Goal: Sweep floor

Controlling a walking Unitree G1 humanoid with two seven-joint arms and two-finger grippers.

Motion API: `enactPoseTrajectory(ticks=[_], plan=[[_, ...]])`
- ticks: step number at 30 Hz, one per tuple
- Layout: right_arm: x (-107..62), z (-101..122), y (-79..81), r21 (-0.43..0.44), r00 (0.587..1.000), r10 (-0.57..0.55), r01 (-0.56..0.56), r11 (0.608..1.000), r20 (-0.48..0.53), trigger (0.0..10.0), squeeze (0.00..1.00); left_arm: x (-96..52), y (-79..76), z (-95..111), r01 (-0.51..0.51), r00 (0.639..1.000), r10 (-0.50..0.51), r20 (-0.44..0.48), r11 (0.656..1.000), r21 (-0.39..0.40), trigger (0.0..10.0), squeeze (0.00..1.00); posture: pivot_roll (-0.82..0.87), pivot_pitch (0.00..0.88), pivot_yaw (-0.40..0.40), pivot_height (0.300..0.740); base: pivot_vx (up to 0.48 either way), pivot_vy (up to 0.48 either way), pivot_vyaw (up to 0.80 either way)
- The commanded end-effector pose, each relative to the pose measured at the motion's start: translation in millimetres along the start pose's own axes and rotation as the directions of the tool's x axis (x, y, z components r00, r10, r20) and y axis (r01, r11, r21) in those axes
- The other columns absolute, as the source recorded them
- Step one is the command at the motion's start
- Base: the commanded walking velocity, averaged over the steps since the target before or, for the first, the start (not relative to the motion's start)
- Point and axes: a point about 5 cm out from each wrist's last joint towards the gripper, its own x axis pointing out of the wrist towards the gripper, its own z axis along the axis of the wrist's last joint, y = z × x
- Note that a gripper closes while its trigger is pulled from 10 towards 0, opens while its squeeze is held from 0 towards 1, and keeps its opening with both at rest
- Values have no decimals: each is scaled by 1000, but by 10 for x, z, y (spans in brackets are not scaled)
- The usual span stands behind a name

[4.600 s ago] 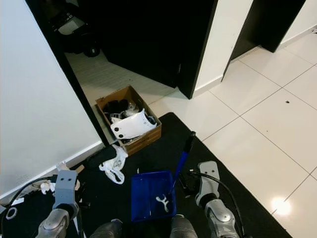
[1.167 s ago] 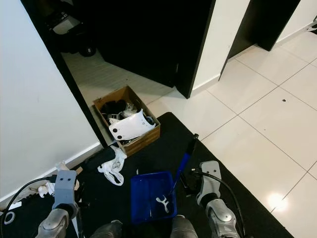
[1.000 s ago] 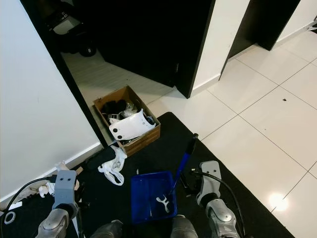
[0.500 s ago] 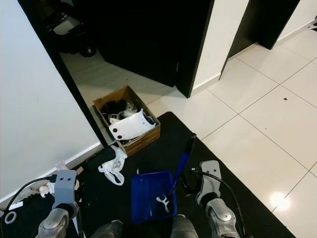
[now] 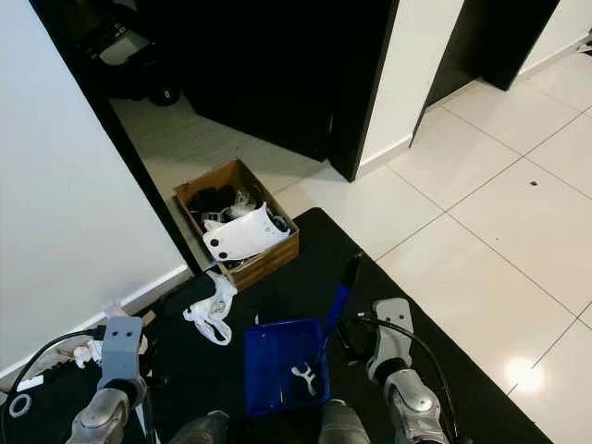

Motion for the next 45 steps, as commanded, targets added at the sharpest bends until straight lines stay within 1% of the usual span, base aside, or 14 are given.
enactPoseTrajectory(ticks=[1,45], plan=[[-26,-60,12,12,1000,-1,1,1000,-27,10000,0,-11,-34,-53,2,1000,-2,-19,999,-34,10000,0,-22,125,27,740,0,0,0],[-29,-70,-1,9,999,-1,1,1000,-37,10000,0,-6,-48,-63,4,1000,-5,-24,999,-36,10000,0,-25,115,24,740,0,0,0]])
